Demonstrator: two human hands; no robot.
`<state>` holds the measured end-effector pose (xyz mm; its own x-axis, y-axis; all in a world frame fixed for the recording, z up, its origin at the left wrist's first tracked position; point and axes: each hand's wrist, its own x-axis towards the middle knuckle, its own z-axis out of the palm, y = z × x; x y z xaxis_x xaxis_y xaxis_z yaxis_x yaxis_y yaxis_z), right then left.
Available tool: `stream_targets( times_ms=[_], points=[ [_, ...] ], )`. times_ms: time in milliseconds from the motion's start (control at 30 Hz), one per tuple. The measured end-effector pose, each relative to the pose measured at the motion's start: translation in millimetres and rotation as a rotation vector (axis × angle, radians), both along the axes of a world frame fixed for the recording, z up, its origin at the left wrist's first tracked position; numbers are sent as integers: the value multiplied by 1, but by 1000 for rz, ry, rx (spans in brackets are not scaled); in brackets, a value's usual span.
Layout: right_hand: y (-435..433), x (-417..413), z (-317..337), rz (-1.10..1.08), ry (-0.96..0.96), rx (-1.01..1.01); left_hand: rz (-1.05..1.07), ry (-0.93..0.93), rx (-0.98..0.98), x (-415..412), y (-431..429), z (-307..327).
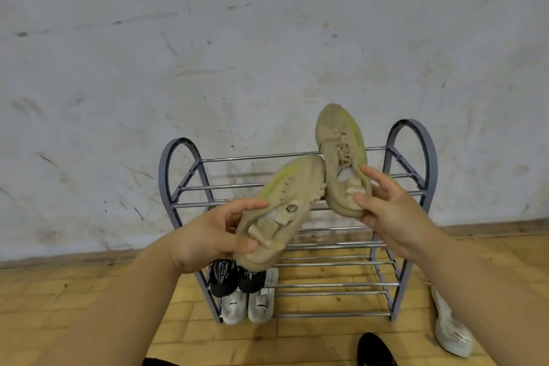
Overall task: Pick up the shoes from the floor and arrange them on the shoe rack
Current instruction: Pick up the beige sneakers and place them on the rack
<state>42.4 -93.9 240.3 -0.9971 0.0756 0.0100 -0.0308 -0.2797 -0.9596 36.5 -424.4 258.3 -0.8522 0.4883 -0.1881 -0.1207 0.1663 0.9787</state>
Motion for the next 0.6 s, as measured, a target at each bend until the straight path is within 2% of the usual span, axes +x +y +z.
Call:
stream_targets(
  times_ms=[167,367,467,600],
  points=[
    [19,21,12,264,13,80,-188,-88,-253,13,-23,-11],
    [16,30,-2,669,-145,268,-62,-253,-442,23,-63,-28],
    [12,25,-10,678,-225,302,48,-288,-454,25,-83,-35],
    [0,10,-26,601,-299,335,194,-287,-362,26,-100,-37]
  ],
)
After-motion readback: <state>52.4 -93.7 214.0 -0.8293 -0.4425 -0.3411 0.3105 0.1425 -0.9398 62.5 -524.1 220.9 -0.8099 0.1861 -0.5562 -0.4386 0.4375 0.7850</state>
